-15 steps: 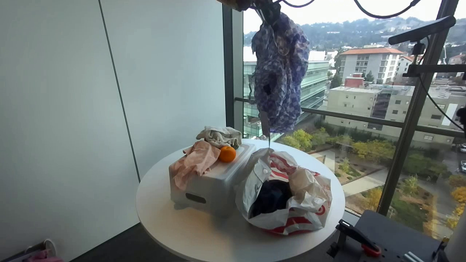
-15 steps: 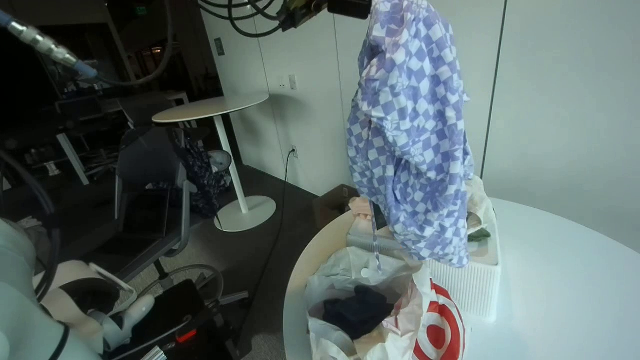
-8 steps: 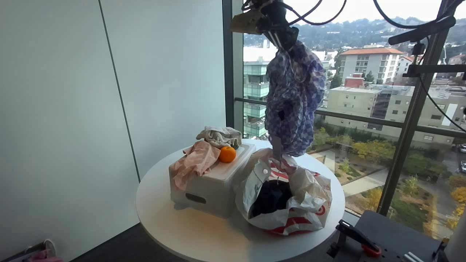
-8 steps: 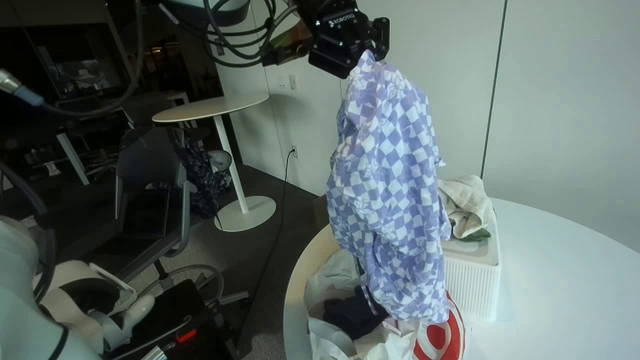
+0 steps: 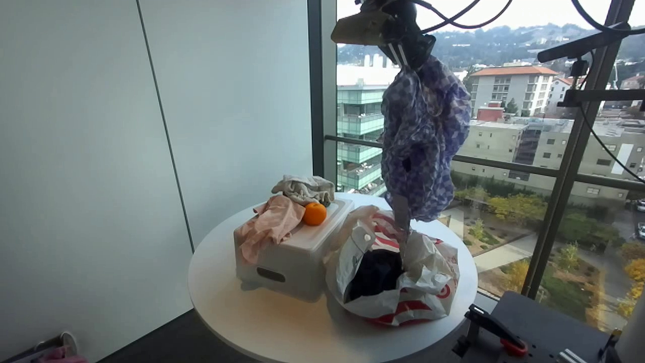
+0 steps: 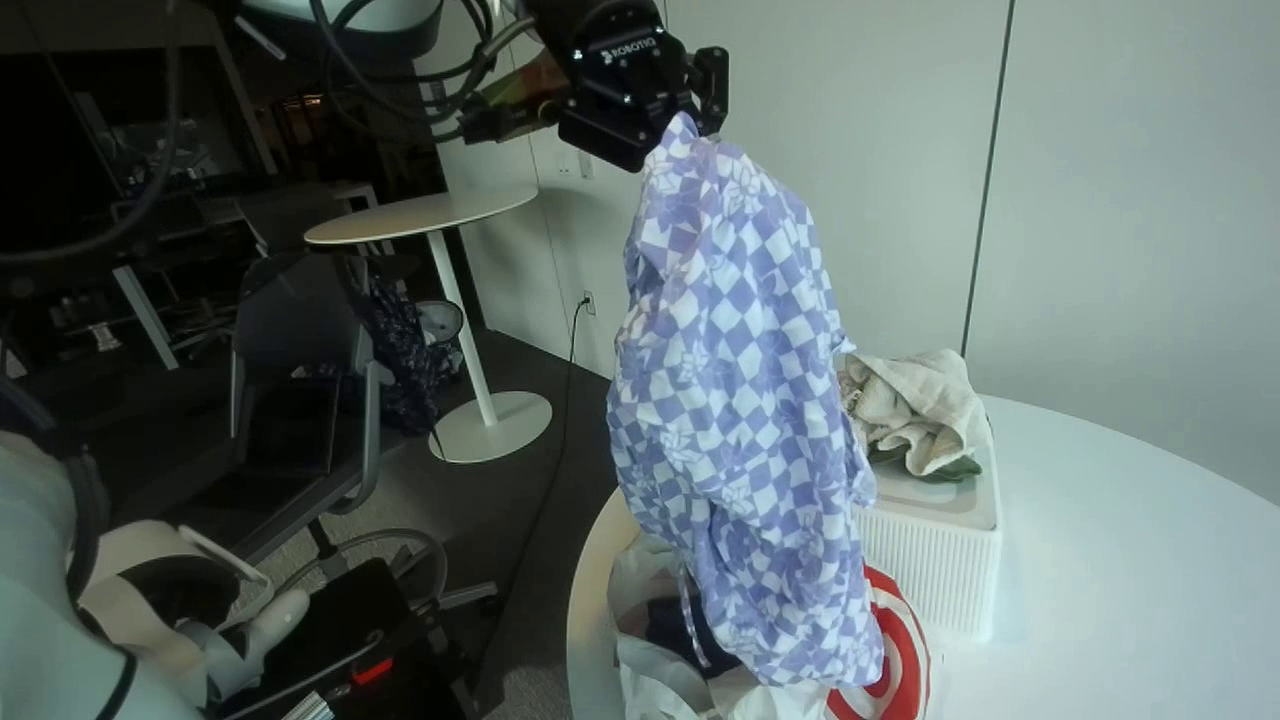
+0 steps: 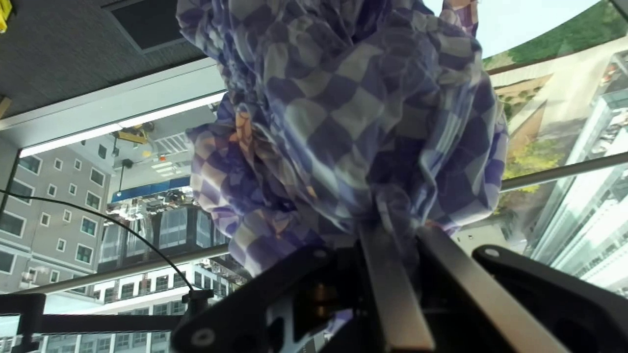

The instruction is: Put the blue and purple clothes in the plastic bag

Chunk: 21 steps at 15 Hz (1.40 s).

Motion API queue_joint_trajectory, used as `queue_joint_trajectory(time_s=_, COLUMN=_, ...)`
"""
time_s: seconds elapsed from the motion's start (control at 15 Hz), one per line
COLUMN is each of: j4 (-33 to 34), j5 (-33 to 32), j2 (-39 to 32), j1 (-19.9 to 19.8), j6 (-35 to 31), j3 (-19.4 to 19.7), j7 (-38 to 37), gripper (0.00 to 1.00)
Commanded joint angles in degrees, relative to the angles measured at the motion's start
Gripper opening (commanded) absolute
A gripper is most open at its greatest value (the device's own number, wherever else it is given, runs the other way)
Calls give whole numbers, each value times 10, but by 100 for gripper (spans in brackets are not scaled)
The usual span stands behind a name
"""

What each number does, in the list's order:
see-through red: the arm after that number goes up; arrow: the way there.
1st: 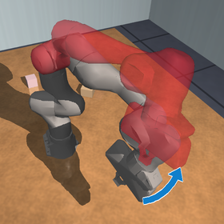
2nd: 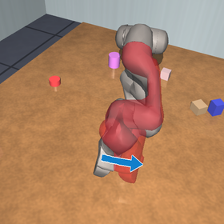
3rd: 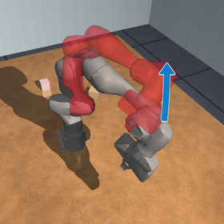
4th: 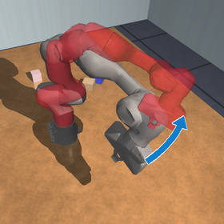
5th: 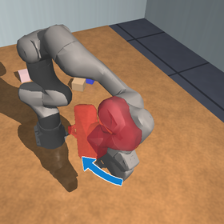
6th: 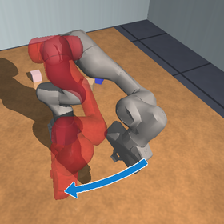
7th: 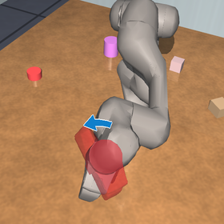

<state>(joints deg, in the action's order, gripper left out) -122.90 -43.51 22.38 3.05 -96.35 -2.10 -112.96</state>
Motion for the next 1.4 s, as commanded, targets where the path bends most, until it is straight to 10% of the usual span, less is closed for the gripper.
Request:
queue_joint_trajectory(time_s=0.0, j4=-35, j5=21, j2=42, j1=6, j6=-38, j3=-15, j7=52, gripper=3)
queue_joint_trajectory(time_s=1.33, j4=-126, j5=144, j2=-45, j1=-13, j6=-57, j3=-37, j7=237, gripper=3)
